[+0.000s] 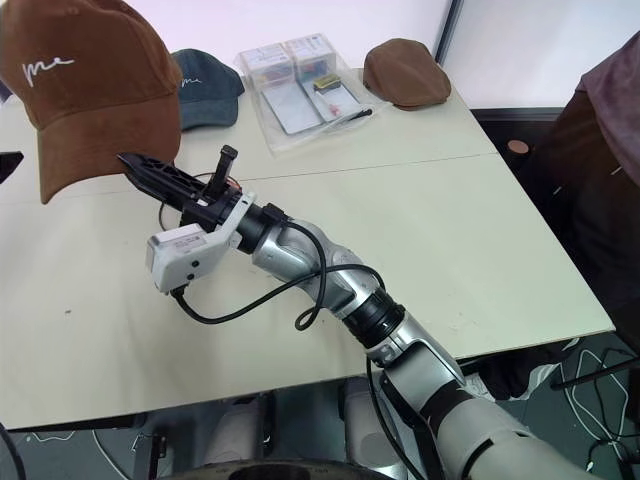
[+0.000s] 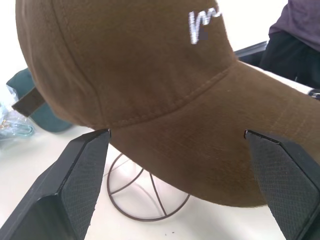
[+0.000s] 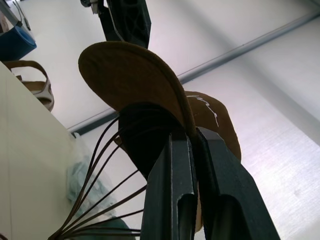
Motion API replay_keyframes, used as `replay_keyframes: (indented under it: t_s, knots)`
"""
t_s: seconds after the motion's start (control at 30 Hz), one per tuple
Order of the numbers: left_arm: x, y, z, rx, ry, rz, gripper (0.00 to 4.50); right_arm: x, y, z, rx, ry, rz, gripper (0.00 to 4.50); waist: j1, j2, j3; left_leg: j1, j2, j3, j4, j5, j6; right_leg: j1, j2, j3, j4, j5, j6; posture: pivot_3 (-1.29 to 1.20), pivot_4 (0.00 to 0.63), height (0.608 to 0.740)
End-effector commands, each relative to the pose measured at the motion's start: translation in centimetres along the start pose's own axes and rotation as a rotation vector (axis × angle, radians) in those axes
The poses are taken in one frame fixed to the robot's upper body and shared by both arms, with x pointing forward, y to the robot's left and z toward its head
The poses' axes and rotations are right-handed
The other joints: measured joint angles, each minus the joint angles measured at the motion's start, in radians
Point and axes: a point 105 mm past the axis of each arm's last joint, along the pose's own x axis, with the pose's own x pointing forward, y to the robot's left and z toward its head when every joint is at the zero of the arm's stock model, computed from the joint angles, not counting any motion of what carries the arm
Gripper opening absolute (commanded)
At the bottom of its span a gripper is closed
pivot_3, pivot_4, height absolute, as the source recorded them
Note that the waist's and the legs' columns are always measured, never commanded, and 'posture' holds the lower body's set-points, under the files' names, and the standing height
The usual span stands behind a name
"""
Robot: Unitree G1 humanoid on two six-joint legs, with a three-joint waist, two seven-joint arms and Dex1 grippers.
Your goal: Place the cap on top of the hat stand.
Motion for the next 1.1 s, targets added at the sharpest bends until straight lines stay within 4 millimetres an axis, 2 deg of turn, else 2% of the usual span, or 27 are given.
replay_keyframes:
  t_s: [0.03, 0.2, 0.43, 0.57, 0.77, 0.87, 0.97, 1.1]
  knots:
    - [-0.2, -0.2, 0.8, 0.037, -0.030, 0.004, 4.50, 0.1, -1.2, -1.4, 0.015, 0.072, -0.058, 0.06, 0.001, 0.000, 0.000, 0.000, 0.000, 0.000, 0.001, 0.000, 0.000, 0.000, 0.000, 0.000, 0.001, 0.000, 0.000, 0.00, 0.150, 0.740]
    - [-0.2, -0.3, 1.0, 0.041, -0.030, 0.006, 4.50, -0.1, -1.7, -2.5, -0.004, 0.123, -0.076, 0.06, 0.001, 0.000, 0.000, 0.000, 0.000, 0.000, 0.005, 0.000, 0.000, 0.000, 0.000, 0.000, 0.003, 0.000, -0.001, 0.00, 0.150, 0.740]
    - [0.1, -0.4, 1.4, 0.046, -0.034, 0.006, 4.50, -0.1, -1.4, -1.9, -0.020, 0.103, -0.059, 0.06, 0.001, 0.000, 0.000, 0.000, 0.000, 0.000, 0.005, 0.000, 0.000, 0.001, 0.000, 0.000, 0.003, 0.000, -0.001, 0.00, 0.150, 0.740]
    - [0.6, -0.7, 1.5, 0.051, -0.034, -0.001, 4.50, -0.2, -0.5, -1.0, 0.027, 0.075, -0.016, 0.06, 0.001, 0.000, 0.000, 0.000, 0.000, 0.000, 0.005, 0.000, 0.000, 0.001, 0.000, 0.000, 0.003, 0.000, -0.001, 0.00, 0.150, 0.740]
    - [1.3, -1.0, 1.8, 0.058, -0.033, -0.008, 4.50, -0.5, 0.0, -0.9, 0.078, 0.082, -0.004, 0.06, 0.002, 0.000, 0.000, 0.000, 0.000, 0.000, 0.006, 0.000, 0.000, 0.001, 0.000, 0.000, 0.003, 0.000, -0.001, 0.00, 0.150, 0.740]
    - [1.4, -1.1, 1.8, 0.056, -0.030, -0.009, 4.50, -0.9, 0.3, -0.7, 0.098, 0.081, 0.010, 0.97, 0.000, 0.000, 0.000, 0.000, 0.000, 0.000, 0.007, 0.000, 0.000, 0.001, 0.000, 0.000, 0.003, -0.001, -0.001, 0.00, 0.150, 0.740]
    - [1.4, -1.1, 1.7, 0.053, -0.028, -0.010, 4.50, -1.2, 0.9, -0.4, 0.122, 0.071, 0.044, 2.37, 0.002, 0.000, 0.000, 0.000, 0.000, 0.000, 0.007, 0.000, 0.000, 0.001, 0.000, 0.000, 0.003, -0.001, -0.001, 0.00, 0.150, 0.740]
    - [1.4, -1.1, 1.5, 0.050, -0.022, -0.015, 4.50, -2.2, 1.4, 0.1, 0.166, 0.054, 0.097, 2.37, 0.002, 0.000, 0.000, -0.001, 0.000, 0.000, 0.007, 0.000, 0.000, 0.001, 0.000, 0.000, 0.003, -0.001, -0.001, 0.00, 0.150, 0.740]
